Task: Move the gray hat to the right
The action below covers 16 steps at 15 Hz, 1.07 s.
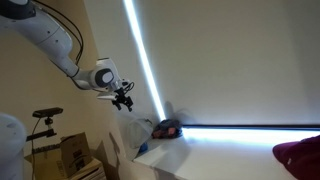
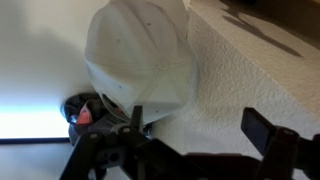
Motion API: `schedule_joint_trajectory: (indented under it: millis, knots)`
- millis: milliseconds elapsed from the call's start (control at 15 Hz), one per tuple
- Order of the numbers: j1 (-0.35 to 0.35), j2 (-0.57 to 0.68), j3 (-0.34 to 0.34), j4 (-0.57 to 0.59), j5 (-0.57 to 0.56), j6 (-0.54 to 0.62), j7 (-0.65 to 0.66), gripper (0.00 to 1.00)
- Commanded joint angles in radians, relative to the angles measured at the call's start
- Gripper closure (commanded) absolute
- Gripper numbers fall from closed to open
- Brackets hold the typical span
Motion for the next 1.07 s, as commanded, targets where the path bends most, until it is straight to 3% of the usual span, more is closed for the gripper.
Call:
schedule_joint_trajectory:
  millis: [0, 333, 400, 667, 733, 800, 933, 1000]
  knots:
    - [-0.006, 0.0, 0.006, 0.002, -0.003, -0.002, 0.004, 0.0]
    - [-0.056, 0.231, -0.057, 0.098, -0.14, -0.038, 0.207, 0.0]
    - [-0.043, 0.133, -0.036, 0.043, -0.093, -0.024, 0.152, 0.0]
    - [-0.056, 0.225, -0.061, 0.089, -0.121, -0.022, 0.179, 0.0]
    - [-0.077, 0.223, -0.02, 0.088, -0.016, -0.004, 0.099, 0.0]
    - [-0.181, 0.236, 0.111, 0.105, 0.108, 0.001, 0.018, 0.0]
    - [-0.242, 0.252, 0.19, 0.133, 0.282, -0.024, -0.075, 0.0]
    - [-0.133, 0.226, 0.076, 0.103, 0.178, -0.016, 0.008, 0.0]
